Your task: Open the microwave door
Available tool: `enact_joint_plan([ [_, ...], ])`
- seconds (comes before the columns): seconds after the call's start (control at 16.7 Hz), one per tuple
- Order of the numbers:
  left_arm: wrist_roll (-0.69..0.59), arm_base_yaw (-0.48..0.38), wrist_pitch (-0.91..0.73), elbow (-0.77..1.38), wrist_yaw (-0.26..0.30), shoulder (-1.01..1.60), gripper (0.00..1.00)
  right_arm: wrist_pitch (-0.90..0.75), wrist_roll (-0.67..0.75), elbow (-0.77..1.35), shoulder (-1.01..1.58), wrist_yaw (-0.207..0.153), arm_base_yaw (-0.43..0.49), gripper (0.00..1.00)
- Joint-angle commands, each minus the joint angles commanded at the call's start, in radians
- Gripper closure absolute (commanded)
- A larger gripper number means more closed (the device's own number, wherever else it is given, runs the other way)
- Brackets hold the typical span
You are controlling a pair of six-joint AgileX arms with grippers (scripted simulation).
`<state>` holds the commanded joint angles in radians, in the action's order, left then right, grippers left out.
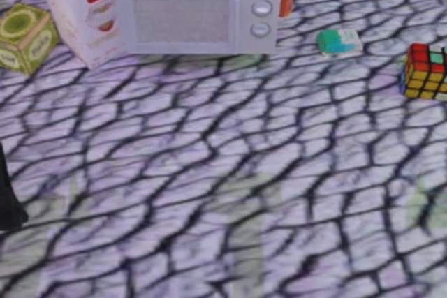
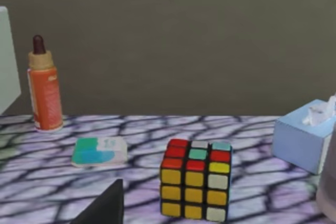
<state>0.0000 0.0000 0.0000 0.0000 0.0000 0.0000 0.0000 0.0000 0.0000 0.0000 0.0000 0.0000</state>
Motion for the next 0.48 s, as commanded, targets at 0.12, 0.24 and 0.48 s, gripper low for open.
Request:
enact_joint_plan([
  [0.12, 0.000, 0.000, 0.000, 0.000, 0.000, 0.000, 0.00, 0.000, 0.000, 0.000, 0.000, 0.000, 0.000, 0.00],
  [0.24, -0.004, -0.016, -0.003, 0.026, -0.014, 0.031, 0.00, 0.000, 0.000, 0.000, 0.000, 0.000, 0.000, 0.00],
  [0.48, -0.036, -0.102, -0.014, 0.178, -0.092, 0.220, 0.00, 0.000, 0.000, 0.000, 0.000, 0.000, 0.000, 0.00],
])
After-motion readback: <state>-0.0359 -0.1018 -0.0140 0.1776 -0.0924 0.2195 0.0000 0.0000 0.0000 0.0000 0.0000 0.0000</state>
